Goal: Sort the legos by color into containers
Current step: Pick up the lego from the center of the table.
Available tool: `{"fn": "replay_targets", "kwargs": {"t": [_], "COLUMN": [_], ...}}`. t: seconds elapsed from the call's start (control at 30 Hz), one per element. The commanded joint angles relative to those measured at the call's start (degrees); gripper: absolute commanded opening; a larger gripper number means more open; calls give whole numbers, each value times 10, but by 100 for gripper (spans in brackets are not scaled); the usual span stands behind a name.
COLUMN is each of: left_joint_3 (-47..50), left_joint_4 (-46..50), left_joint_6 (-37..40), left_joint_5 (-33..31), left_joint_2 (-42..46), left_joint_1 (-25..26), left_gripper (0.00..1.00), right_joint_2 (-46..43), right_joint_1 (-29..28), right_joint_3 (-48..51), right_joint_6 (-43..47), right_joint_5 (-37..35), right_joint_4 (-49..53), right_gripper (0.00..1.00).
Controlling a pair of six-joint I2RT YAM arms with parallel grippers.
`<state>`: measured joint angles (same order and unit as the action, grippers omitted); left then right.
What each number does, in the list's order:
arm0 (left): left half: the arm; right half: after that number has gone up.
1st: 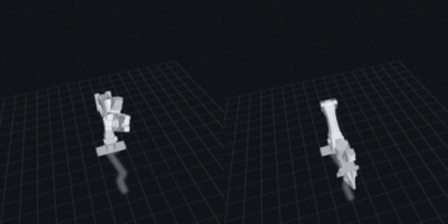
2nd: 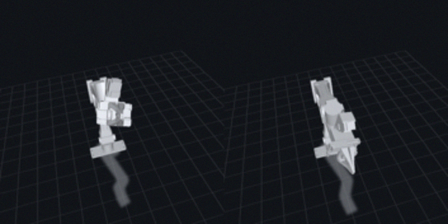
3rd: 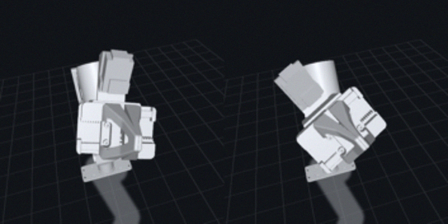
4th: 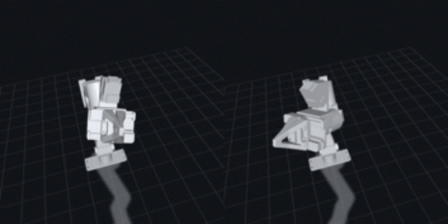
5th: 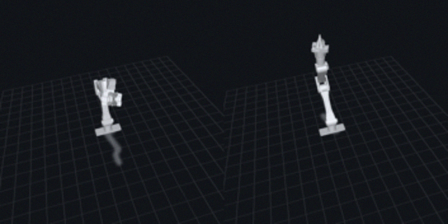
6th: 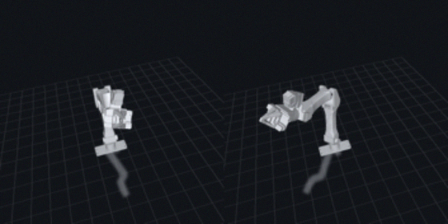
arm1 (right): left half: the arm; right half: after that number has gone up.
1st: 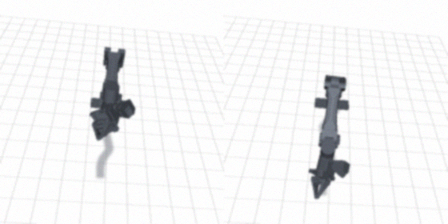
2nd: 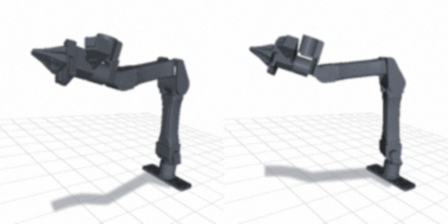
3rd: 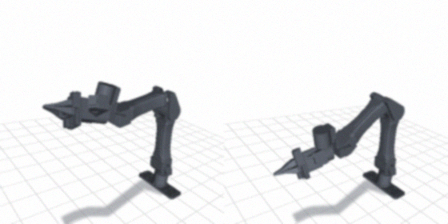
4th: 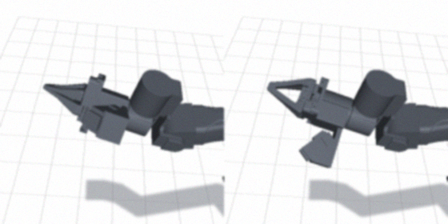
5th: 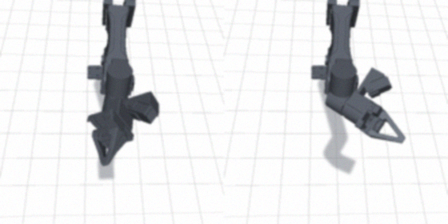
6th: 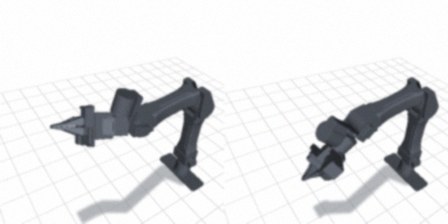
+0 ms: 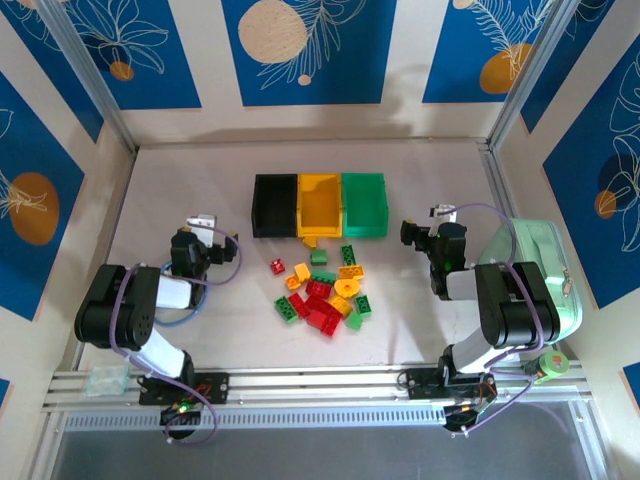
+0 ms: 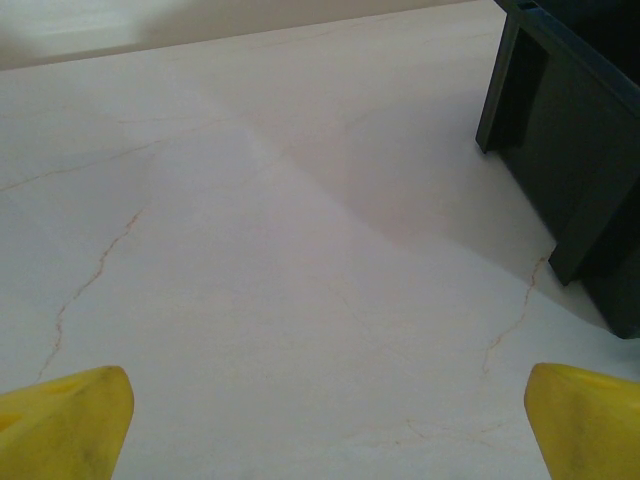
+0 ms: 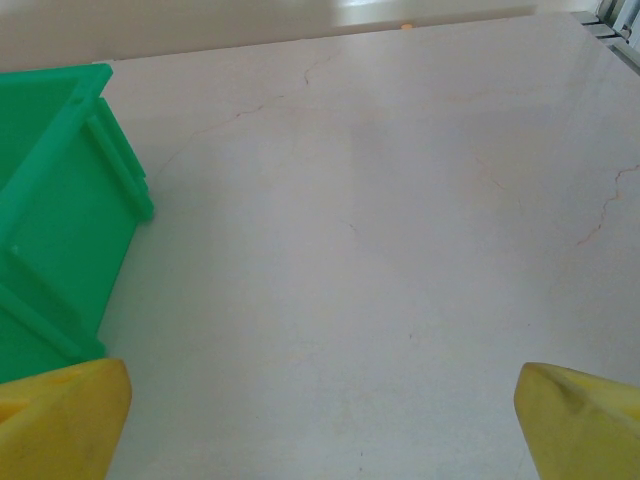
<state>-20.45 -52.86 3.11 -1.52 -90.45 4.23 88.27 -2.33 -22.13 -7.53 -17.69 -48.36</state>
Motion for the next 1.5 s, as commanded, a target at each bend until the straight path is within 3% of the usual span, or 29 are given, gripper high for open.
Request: {"fn": "replay_targets", "kwargs": {"t": [0.0,0.4,0.5,0.6,0.67,0.73,0.77,0.8,0.83,0.87,0.97,1.03,1.27,1.47], "left_joint_3": [-13,-15,-4,-40,-92,-136,-149,-168,-186,-198,-227,-248,-267,-241], "left_joint_4": [-2,1,-3,138,274,377,409,451,486,509,580,641,750,740], "left_joint_6": [1,-3,-18,-5,-53,-135,-164,-188,-192,-195,-223,-218,-241,-313], "left_joint_5": [10,-1,-89,-144,-180,-189,-187,-167,-131,-100,-55,-73,-115,-64], "left_joint_2": [9,8,31,119,165,194,201,209,215,220,229,233,239,193], "left_joint_1": [-6,-8,4,33,44,44,44,43,43,43,54,82,223,277], "left_gripper": [100,100,100,100,100,100,100,100,100,100,100,100,94,83], "right_joint_2": [-10,-10,-76,-170,-219,-257,-262,-265,-262,-260,-262,-267,-266,-250], "right_joint_1": [1,3,-11,-49,-68,-64,-53,-27,-9,-8,-33,-53,-80,-113], "right_joint_3": [-4,-4,-51,-96,-128,-189,-198,-206,-212,-222,-235,-241,-259,-281], "right_joint_6": [-2,0,40,82,87,-74,-167,-199,-204,-215,-221,-222,-244,-238], "right_joint_5": [9,22,71,70,62,20,-15,49,119,134,130,111,122,133], "right_joint_4": [-7,-10,123,239,301,493,536,559,567,590,632,657,719,745], "right_gripper": [99,99,99,99,99,99,99,99,99,99,99,99,96,86]}}
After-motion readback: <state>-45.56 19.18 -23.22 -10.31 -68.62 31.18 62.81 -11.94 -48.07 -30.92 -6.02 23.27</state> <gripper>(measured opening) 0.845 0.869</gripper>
